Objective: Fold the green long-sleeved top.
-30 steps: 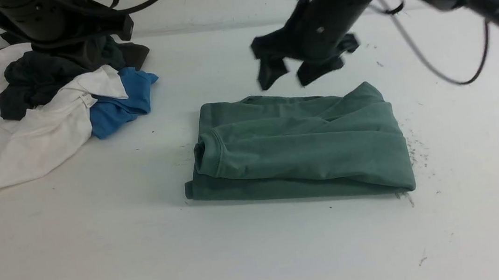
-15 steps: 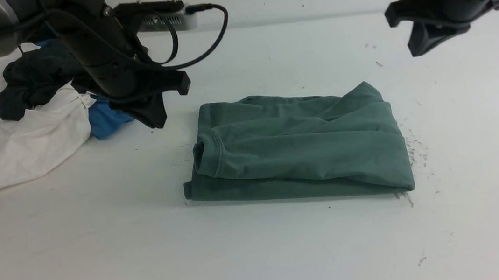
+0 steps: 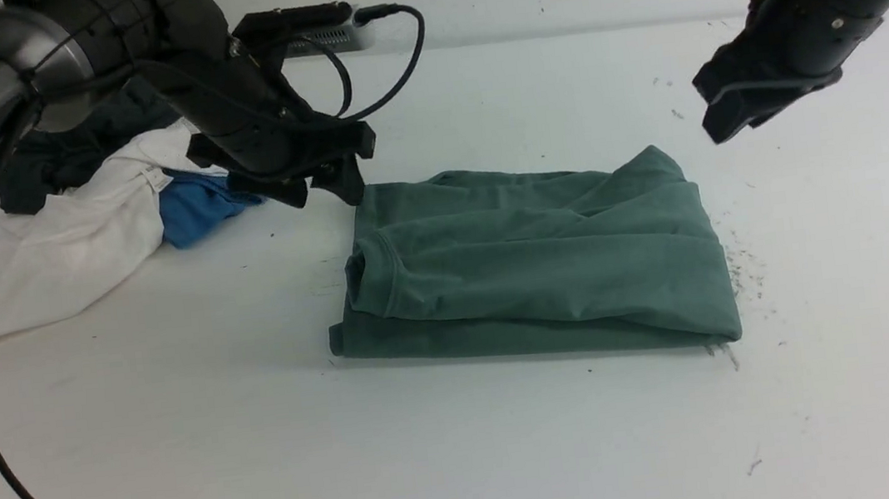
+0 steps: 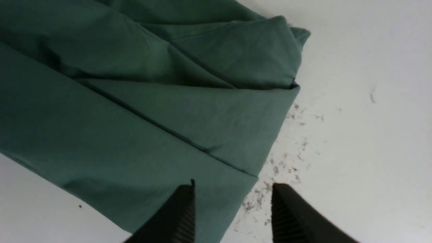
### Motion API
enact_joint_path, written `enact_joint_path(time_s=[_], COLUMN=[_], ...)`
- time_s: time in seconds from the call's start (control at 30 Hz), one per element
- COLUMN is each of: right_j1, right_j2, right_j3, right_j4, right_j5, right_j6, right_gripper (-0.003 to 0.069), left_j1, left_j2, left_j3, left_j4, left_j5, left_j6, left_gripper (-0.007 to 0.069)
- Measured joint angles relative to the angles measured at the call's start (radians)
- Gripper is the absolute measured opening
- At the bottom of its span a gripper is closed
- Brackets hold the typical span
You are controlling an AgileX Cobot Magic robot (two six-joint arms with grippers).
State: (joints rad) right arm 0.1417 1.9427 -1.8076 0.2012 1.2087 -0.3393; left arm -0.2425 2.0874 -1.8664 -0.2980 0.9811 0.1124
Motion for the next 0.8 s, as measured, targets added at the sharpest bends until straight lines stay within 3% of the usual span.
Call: enact_joint_path(time_s=[0.13, 0.43, 0.53, 0.7, 0.8], right_j1=[0.000, 0.017, 0.018, 0.018, 0.018], right_j2=[0.058, 0.092, 0.112, 0.139, 0.146], right_j3=[0.001, 0.001, 0.001, 0.001, 0.001], right_j4=[0.050, 0.072, 0.060, 0.051, 0.051], right_j5=[-0.030, -0.096, -0.105, -0.136, -0.170], right_j6=[-0.004, -0.097, -0.109, -0.157, -0.206], right_gripper=[0.0428, 0.0448, 0.0448, 0.0449, 0.0449], left_j1=[0.000, -0.010, -0.020, -0.022, -0.020], left_j2=[0.063, 0.156, 0.158, 0.158, 0.156], left_j3=[0.000, 0.000, 0.000, 0.000, 0.000], left_j4=[-0.091, -0.233, -0.240, -0.244, -0.244], left_j5=[-0.086, -0.139, -0.139, -0.113, -0.085], left_j6=[0.023, 0.153, 0.180, 0.190, 0.190], left_gripper=[0.0469, 0.0453, 0.0354, 0.0067, 0.0019])
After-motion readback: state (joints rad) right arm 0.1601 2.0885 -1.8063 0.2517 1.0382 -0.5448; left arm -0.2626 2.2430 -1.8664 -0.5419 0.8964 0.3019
